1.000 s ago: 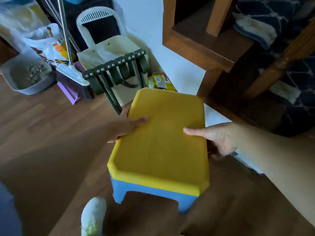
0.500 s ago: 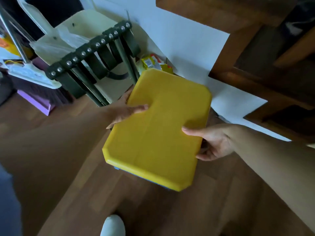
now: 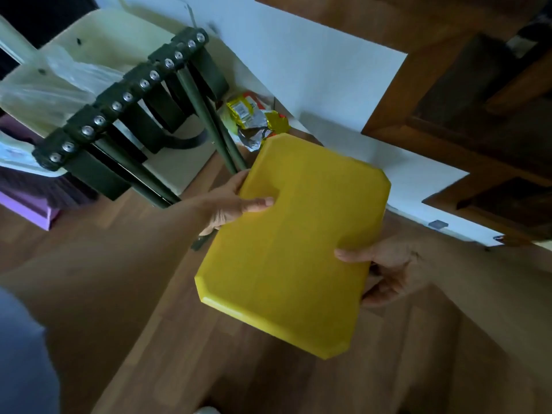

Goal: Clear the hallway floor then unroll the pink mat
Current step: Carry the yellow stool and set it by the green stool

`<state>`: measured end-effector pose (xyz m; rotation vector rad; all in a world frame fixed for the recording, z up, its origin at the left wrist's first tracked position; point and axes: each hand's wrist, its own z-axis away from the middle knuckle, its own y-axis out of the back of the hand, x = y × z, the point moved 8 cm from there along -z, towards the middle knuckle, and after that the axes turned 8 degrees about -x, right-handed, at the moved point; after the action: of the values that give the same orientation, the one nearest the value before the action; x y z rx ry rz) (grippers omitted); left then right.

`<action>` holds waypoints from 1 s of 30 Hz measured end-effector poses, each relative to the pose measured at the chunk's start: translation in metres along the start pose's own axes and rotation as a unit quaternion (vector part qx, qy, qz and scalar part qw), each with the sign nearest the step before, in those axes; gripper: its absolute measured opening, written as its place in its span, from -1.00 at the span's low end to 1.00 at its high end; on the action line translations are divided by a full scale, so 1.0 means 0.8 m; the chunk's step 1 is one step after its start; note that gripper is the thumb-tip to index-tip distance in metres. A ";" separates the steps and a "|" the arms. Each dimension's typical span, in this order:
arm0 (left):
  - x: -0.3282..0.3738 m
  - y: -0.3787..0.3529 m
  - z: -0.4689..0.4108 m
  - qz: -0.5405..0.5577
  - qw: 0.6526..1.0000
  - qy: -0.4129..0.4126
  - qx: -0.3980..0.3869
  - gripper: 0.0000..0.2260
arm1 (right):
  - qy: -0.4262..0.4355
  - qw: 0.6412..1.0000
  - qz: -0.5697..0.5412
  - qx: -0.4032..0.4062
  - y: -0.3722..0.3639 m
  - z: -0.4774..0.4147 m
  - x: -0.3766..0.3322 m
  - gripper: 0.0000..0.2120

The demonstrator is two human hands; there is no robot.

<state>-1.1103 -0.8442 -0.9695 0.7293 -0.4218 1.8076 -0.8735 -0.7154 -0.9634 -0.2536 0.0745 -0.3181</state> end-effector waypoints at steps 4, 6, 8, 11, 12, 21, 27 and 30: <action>0.018 0.012 -0.022 0.011 1.000 -0.011 0.017 -0.07 | 0.023 1.000 -0.004 0.007 0.003 -0.014 -0.025 -0.28; 0.025 0.019 -0.032 0.010 1.000 -0.009 0.019 -0.10 | 0.031 0.999 -0.004 0.015 0.007 -0.020 -0.037 -0.23; 0.029 0.025 -0.044 -0.003 1.000 -0.004 0.024 -0.14 | 0.031 0.999 -0.012 0.023 0.010 -0.025 -0.044 -0.25; 0.034 0.029 -0.050 -0.026 0.998 0.013 0.052 -0.21 | 0.041 0.998 -0.015 0.038 0.011 -0.024 -0.053 -0.32; 0.035 0.030 -0.049 -0.034 0.997 0.017 0.065 -0.23 | 0.040 0.998 0.003 0.044 0.010 -0.022 -0.057 -0.33; 0.100 0.028 0.048 -0.203 0.951 0.012 0.234 -0.55 | 0.141 0.835 0.389 0.361 -0.015 0.099 -0.155 -0.66; 0.196 0.029 0.171 -0.169 0.948 -0.043 0.266 -0.83 | 0.231 0.804 0.431 0.339 -0.086 0.236 -0.193 -0.56; 0.259 0.018 0.243 -0.176 0.944 -0.064 0.270 -0.67 | 0.290 0.787 0.437 0.327 -0.121 0.336 -0.201 -0.56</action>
<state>-1.1166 -0.8177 -0.6863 1.2218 0.1358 1.5425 -1.0249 -0.6898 -0.6735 0.5915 0.6608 0.5325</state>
